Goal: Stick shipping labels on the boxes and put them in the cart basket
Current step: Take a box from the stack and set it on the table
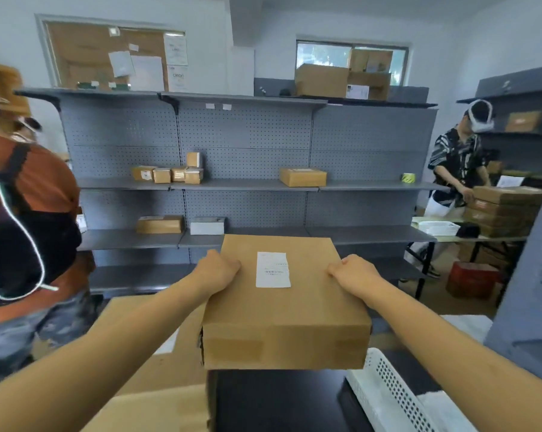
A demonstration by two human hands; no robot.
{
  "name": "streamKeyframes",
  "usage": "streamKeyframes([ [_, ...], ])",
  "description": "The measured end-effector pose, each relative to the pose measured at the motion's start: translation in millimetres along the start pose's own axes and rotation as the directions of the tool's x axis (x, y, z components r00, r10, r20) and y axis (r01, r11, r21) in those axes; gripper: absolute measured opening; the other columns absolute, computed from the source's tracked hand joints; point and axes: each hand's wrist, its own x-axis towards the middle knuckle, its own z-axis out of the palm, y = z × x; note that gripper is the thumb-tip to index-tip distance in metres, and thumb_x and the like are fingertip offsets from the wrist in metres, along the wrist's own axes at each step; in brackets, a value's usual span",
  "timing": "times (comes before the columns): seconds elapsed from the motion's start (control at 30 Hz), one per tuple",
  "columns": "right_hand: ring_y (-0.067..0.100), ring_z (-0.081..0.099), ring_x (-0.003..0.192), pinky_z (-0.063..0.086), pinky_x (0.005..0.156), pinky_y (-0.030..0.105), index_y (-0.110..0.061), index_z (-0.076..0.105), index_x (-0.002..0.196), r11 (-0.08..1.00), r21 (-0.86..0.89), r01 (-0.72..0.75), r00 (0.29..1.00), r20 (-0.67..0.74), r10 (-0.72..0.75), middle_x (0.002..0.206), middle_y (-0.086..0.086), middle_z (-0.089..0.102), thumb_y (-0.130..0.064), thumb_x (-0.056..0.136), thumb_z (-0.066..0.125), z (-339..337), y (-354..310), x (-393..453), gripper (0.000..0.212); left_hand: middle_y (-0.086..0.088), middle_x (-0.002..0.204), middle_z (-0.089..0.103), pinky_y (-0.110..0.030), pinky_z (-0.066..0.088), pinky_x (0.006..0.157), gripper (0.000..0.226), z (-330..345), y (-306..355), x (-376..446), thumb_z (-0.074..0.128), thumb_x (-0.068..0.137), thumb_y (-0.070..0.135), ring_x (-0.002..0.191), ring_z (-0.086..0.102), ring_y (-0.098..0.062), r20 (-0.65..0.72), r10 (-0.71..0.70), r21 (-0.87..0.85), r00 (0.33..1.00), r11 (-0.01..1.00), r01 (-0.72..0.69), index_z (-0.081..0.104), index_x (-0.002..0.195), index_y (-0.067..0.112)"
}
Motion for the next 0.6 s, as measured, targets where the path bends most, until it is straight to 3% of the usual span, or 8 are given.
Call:
streamKeyframes([
  [0.07,0.026,0.057,0.085,0.041,0.063,0.03,-0.01,0.054,0.103,1.0,-0.011,0.006,1.0,0.02,-0.006,0.098,0.011,0.059,-0.036,0.091,0.047,-12.5,23.5,6.3,0.029,-0.013,0.125,0.053,-0.036,0.045,0.082,0.058,26.6,9.3,-3.6,0.048,0.094,0.035,0.101,0.055,-0.027,-0.014,-0.034,-0.002,0.999,0.999,0.034,0.033,0.14,0.004],
  [0.17,0.027,0.054,0.082,0.039,0.06,0.03,-0.013,0.046,0.096,1.0,-0.022,0.004,0.999,0.05,-0.003,0.094,0.01,0.055,-0.035,0.092,0.048,-24.9,53.5,14.6,0.022,-0.016,0.133,0.049,-0.036,0.042,0.083,0.063,60.3,18.1,-11.2,0.05,0.092,0.038,0.112,0.053,-0.032,-0.023,-0.095,-0.001,0.995,0.995,0.095,0.028,0.141,0.005],
  [0.33,0.025,0.057,0.085,0.04,0.059,0.028,-0.009,0.055,0.107,1.0,0.01,-0.008,0.99,0.141,0.007,0.102,0.01,0.06,-0.035,0.094,0.049,-23.7,92.6,25.2,0.03,-0.016,0.136,0.047,-0.034,0.04,0.084,0.065,100.8,14.0,-21.6,0.052,0.093,0.039,0.116,0.051,-0.031,-0.044,-0.176,0.022,0.983,0.984,0.177,0.028,0.142,0.005],
  [0.4,0.022,0.053,0.073,0.038,0.055,0.027,-0.012,0.049,0.09,0.999,-0.036,-0.002,0.986,0.167,0.008,0.086,0.006,0.055,-0.033,0.093,0.048,-17.4,103.8,28.6,0.021,-0.015,0.137,0.047,-0.034,0.042,0.093,0.066,112.2,5.0,-23.3,0.054,0.091,0.041,0.119,0.051,-0.031,-0.034,-0.196,0.022,0.98,0.98,0.196,0.03,0.141,0.004],
  [0.5,0.02,0.046,0.065,0.036,0.054,0.028,-0.017,0.036,0.072,0.999,-0.037,-0.031,0.981,0.189,0.038,0.073,0.003,0.045,-0.03,0.091,0.049,-3.6,120.4,33.4,0.026,-0.017,0.14,0.044,-0.046,0.042,0.104,0.072,131.9,-9.3,-21.9,0.056,0.09,0.044,0.124,0.049,-0.035,0.007,-0.223,-0.016,0.975,0.975,0.223,0.028,0.142,0.004],
  [0.6,0.02,0.051,0.072,0.039,0.058,0.028,-0.015,0.046,0.077,0.997,-0.019,-0.071,0.975,0.21,0.074,0.078,0.004,0.05,-0.028,0.092,0.05,15.6,138.7,36.7,0.02,-0.018,0.144,0.038,-0.046,0.041,0.105,0.074,154.6,-22.1,-17.1,0.057,0.091,0.041,0.127,0.045,-0.037,-0.01,-0.287,0.006,0.958,0.958,0.287,0.021,0.145,0.005],
])
